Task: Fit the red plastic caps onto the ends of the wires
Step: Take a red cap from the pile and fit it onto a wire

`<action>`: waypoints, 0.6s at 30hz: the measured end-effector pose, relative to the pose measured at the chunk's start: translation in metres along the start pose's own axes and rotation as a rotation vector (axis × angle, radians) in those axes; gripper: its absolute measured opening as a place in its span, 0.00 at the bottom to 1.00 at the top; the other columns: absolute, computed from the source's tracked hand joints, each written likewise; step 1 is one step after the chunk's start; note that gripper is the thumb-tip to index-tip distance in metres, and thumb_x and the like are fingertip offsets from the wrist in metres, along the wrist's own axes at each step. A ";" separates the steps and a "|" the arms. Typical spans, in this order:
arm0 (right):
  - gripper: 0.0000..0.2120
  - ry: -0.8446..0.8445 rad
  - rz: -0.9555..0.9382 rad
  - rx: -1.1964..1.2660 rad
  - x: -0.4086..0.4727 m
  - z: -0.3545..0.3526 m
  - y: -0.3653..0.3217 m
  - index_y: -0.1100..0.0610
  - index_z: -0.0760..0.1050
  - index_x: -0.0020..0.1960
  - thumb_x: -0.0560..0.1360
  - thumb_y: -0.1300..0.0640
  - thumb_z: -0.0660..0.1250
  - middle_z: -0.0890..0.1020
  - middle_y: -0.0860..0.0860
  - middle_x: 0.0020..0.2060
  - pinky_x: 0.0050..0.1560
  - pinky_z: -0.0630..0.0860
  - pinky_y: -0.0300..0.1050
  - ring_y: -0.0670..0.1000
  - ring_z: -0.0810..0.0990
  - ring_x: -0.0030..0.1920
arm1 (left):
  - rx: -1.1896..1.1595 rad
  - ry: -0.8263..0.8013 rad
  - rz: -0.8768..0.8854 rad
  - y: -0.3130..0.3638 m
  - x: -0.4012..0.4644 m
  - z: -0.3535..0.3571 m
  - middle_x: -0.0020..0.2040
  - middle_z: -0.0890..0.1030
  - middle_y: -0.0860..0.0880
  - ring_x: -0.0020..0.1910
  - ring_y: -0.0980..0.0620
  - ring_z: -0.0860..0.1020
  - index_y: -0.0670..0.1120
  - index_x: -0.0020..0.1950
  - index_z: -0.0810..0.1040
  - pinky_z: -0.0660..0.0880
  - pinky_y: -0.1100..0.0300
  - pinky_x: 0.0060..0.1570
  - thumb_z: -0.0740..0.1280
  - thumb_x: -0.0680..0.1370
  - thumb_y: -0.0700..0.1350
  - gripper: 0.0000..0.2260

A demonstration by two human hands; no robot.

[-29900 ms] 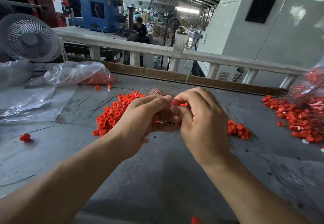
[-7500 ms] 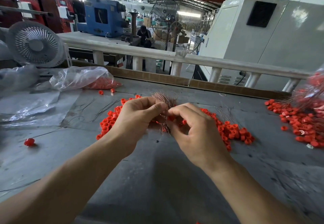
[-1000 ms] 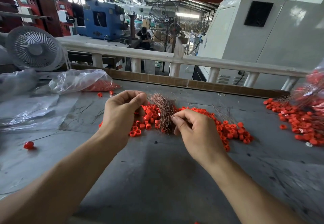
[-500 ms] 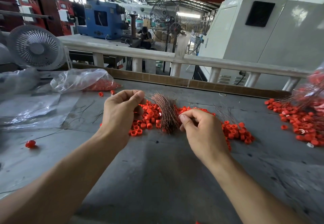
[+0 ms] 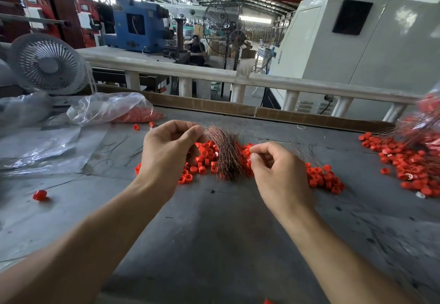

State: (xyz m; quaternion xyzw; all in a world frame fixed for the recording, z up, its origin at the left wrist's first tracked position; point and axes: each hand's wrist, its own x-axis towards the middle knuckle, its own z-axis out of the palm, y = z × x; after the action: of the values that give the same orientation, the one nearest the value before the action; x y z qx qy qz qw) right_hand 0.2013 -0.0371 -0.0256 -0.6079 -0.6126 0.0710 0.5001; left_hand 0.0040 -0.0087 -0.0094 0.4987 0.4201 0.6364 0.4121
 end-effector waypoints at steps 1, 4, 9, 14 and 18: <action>0.03 -0.023 -0.001 -0.023 0.000 0.001 0.001 0.51 0.83 0.49 0.78 0.56 0.71 0.84 0.43 0.40 0.46 0.79 0.45 0.43 0.82 0.41 | 0.008 0.013 0.022 0.000 0.000 0.000 0.39 0.86 0.46 0.30 0.54 0.76 0.46 0.43 0.84 0.76 0.60 0.30 0.73 0.78 0.41 0.04; 0.03 -0.110 0.004 -0.090 -0.002 0.004 0.004 0.51 0.83 0.48 0.77 0.53 0.73 0.84 0.42 0.39 0.48 0.80 0.48 0.44 0.82 0.42 | 0.028 0.036 0.071 0.001 0.000 -0.001 0.39 0.86 0.46 0.30 0.53 0.76 0.45 0.44 0.84 0.75 0.61 0.29 0.73 0.78 0.39 0.03; 0.06 -0.173 0.020 -0.156 -0.003 0.011 0.005 0.51 0.82 0.49 0.76 0.50 0.75 0.83 0.42 0.40 0.48 0.79 0.48 0.46 0.81 0.43 | 0.200 0.050 0.168 -0.003 -0.002 0.000 0.38 0.86 0.50 0.30 0.57 0.79 0.47 0.46 0.84 0.75 0.66 0.29 0.74 0.77 0.40 0.03; 0.06 -0.152 0.013 -0.226 -0.002 0.017 0.004 0.50 0.80 0.47 0.76 0.49 0.74 0.82 0.43 0.40 0.44 0.79 0.48 0.47 0.81 0.43 | 0.336 0.105 0.261 -0.004 0.000 -0.004 0.37 0.85 0.56 0.34 0.58 0.82 0.54 0.44 0.84 0.76 0.67 0.33 0.76 0.76 0.42 0.06; 0.06 -0.143 0.014 -0.278 0.000 0.018 0.005 0.50 0.79 0.45 0.78 0.49 0.72 0.83 0.43 0.41 0.43 0.78 0.47 0.48 0.81 0.43 | 0.473 0.072 0.316 -0.010 0.001 -0.001 0.38 0.84 0.60 0.37 0.58 0.83 0.55 0.45 0.85 0.81 0.61 0.38 0.75 0.76 0.43 0.06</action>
State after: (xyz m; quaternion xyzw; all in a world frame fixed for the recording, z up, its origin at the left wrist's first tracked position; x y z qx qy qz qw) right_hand 0.1917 -0.0266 -0.0382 -0.6689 -0.6463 0.0320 0.3658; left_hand 0.0035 -0.0049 -0.0192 0.6173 0.4885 0.5943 0.1648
